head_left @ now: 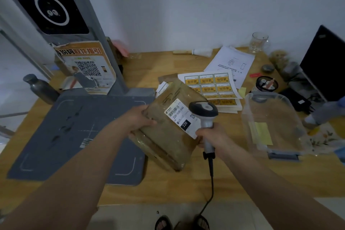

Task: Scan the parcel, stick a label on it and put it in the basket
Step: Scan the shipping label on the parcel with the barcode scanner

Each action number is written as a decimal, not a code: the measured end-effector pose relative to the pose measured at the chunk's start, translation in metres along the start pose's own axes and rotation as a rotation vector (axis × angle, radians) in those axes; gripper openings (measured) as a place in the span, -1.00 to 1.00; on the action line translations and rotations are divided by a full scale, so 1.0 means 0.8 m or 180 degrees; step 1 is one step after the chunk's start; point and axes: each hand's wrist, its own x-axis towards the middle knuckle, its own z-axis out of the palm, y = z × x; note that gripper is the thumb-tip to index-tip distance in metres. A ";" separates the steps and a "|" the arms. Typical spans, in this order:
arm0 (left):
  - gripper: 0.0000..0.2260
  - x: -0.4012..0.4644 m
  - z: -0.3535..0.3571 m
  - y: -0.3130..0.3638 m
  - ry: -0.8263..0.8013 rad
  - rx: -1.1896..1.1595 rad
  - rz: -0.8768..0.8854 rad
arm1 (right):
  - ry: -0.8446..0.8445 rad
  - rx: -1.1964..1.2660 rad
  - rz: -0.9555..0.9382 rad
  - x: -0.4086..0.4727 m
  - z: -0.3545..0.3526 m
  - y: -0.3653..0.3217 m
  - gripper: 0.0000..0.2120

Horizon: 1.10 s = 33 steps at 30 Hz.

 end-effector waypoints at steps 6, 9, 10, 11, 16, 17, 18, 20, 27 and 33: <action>-0.47 0.029 -0.018 0.037 0.0747 0.0846 0.1267 | -0.0326 0.0094 -0.0007 -0.002 0.030 0.011 -0.76; -0.35 0.040 0.000 0.039 0.0970 0.1442 0.1473 | -0.0413 0.0088 -0.0033 -0.002 0.040 0.018 -0.83; -0.22 0.041 0.009 0.035 0.1005 0.1677 0.1388 | -0.0448 0.0084 -0.0089 -0.002 0.041 0.018 -0.85; -0.07 0.040 0.017 0.031 0.1037 0.1854 0.1245 | -0.0481 0.0086 -0.0153 -0.002 0.041 0.017 -0.85; 0.12 0.043 0.032 0.016 0.1392 0.2017 0.1244 | -0.0555 -0.0449 -0.0417 -0.003 0.010 -0.002 -0.83; 0.12 0.047 0.030 0.016 0.1388 0.2000 0.1216 | -0.0530 -0.0512 -0.0488 -0.004 0.004 -0.007 -0.82; 0.13 0.050 0.029 0.017 0.1374 0.1980 0.1179 | -0.0471 -0.0495 -0.0551 -0.004 0.000 -0.012 -0.80; 0.14 0.053 0.029 0.020 0.1367 0.1978 0.1116 | -0.0435 -0.0285 -0.0637 -0.004 -0.008 -0.022 -0.77; 0.16 0.058 0.030 0.026 0.1414 0.2055 0.0841 | 0.0018 -0.0035 -0.0970 -0.016 -0.017 -0.026 -0.85; 0.16 0.061 0.027 0.032 0.1357 0.2098 0.0661 | 0.0191 -0.0048 -0.1037 -0.019 -0.014 -0.024 -0.74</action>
